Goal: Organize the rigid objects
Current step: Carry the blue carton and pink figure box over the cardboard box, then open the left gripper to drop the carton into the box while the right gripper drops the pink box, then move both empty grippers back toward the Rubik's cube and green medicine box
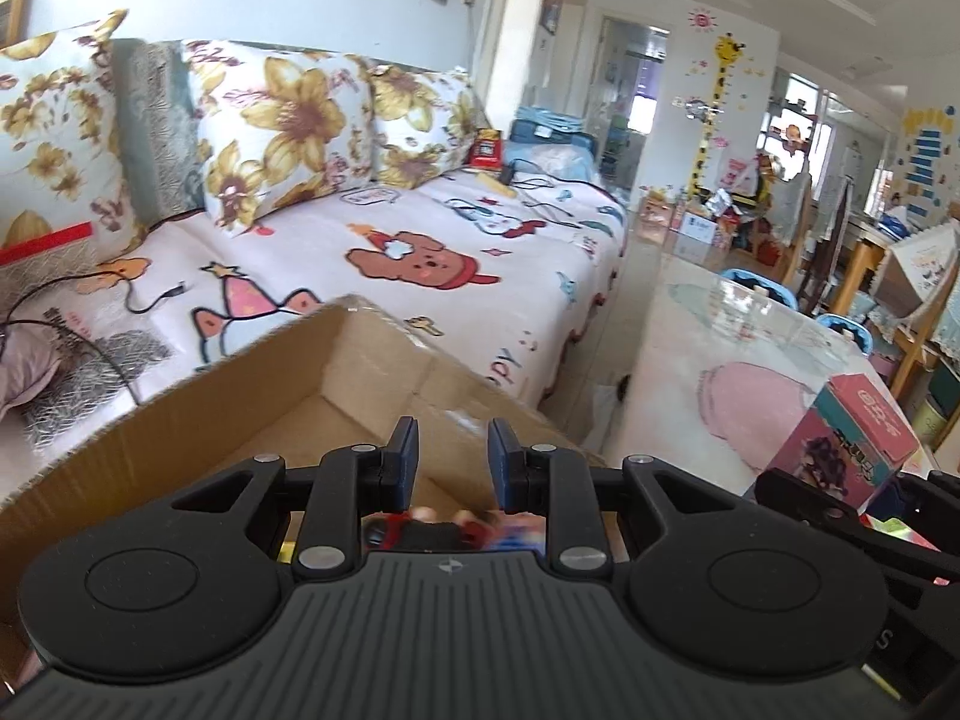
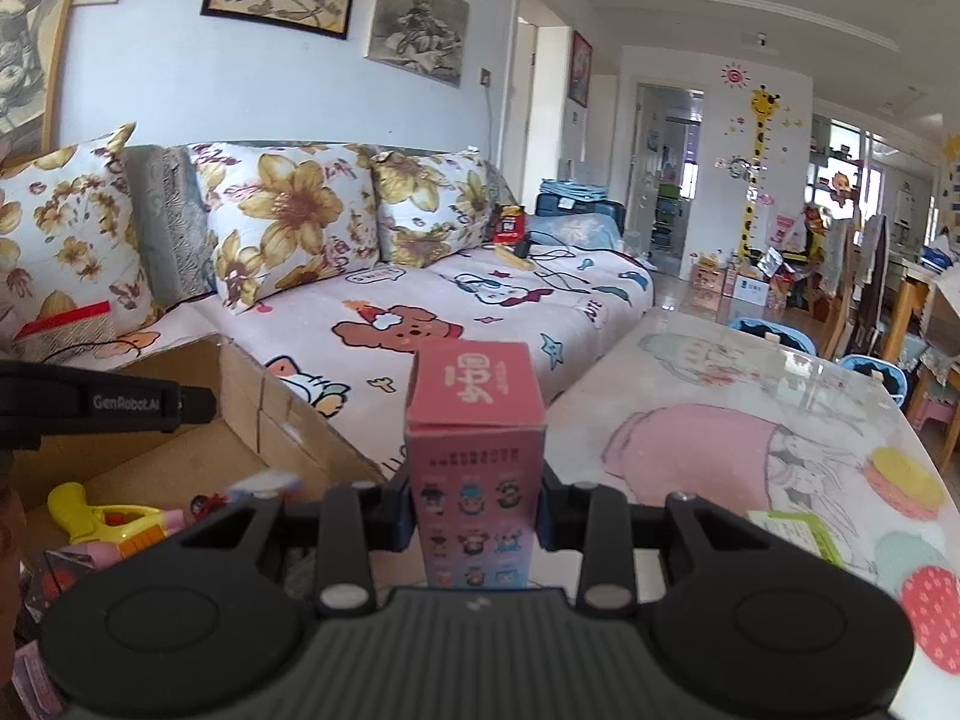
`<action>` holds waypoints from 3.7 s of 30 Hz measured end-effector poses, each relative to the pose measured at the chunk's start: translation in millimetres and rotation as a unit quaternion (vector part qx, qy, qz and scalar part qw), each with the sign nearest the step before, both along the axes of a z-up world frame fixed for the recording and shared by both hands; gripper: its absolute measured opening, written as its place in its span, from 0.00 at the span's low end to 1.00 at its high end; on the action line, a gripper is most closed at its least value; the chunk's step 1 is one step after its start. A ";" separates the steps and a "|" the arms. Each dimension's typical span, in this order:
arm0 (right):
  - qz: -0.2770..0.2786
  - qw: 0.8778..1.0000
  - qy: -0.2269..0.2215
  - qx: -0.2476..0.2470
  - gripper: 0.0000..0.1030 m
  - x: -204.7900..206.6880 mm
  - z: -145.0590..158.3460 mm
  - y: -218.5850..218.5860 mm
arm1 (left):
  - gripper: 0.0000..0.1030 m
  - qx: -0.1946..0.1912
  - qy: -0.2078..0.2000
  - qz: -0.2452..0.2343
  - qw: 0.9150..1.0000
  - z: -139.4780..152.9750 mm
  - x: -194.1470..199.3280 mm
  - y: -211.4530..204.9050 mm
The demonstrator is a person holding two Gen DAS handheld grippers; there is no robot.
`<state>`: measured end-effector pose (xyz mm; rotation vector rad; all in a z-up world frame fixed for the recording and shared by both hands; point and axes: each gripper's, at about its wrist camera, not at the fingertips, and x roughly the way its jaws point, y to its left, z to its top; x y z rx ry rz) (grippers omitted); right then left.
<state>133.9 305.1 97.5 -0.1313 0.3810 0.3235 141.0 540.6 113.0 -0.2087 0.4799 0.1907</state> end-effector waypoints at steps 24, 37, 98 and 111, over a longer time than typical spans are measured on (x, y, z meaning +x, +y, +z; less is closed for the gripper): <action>0.177 0.977 0.071 -0.092 0.34 58.2 -29.2 141.9 | 0.28 -0.046 0.012 0.095 0.994 6.6 -9.2 39.7; 0.168 0.979 0.065 -0.094 0.65 48.1 -28.4 130.1 | 0.56 -0.047 0.017 0.085 0.995 7.9 -8.0 36.8; -0.153 0.987 0.040 0.036 0.99 -33.3 -43.6 -90.6 | 1.00 0.154 0.076 -0.081 0.982 -19.1 12.3 -38.4; -0.183 0.982 0.052 0.018 0.99 -21.3 -59.7 -122.8 | 1.00 0.173 0.080 -0.106 0.976 -24.3 16.7 -48.0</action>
